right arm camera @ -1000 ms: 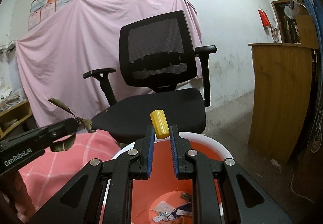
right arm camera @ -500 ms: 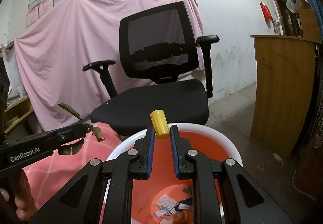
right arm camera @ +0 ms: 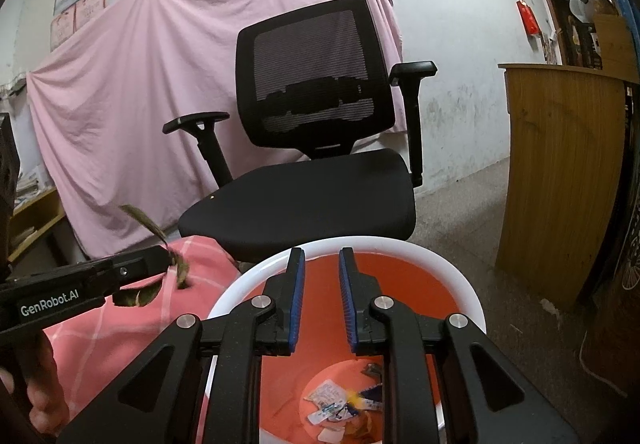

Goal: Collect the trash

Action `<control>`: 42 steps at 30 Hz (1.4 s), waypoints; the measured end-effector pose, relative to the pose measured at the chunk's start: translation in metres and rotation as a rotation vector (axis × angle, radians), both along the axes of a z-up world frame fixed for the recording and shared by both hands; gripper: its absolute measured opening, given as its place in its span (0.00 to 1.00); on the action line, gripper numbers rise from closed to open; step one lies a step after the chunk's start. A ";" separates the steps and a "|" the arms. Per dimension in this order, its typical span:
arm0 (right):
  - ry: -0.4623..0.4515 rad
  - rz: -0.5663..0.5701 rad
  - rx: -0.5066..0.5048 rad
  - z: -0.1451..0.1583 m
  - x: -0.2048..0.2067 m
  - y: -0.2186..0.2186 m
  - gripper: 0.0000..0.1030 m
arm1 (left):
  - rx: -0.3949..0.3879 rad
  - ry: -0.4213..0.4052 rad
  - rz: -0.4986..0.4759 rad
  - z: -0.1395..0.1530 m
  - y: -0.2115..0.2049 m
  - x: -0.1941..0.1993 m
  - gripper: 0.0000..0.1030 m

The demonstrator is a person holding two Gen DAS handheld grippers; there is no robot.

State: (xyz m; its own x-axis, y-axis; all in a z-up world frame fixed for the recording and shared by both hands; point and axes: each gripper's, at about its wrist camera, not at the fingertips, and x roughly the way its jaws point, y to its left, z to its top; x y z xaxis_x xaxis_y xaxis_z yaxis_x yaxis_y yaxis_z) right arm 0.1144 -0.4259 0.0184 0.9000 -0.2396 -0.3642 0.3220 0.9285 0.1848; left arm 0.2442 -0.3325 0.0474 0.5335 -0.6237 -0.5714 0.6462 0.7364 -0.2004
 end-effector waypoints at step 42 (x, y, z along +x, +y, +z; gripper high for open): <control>-0.199 0.097 -0.042 0.040 -0.023 0.065 1.00 | -0.086 -0.277 0.452 0.044 0.161 -0.057 0.96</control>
State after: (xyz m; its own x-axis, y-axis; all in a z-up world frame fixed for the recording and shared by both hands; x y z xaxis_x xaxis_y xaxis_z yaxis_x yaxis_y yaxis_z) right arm 0.0917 -0.3612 0.0582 0.9727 -0.1596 -0.1687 0.1918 0.9615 0.1965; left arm 0.1871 -0.1711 0.0916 0.8831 -0.3351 -0.3283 0.3056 0.9419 -0.1393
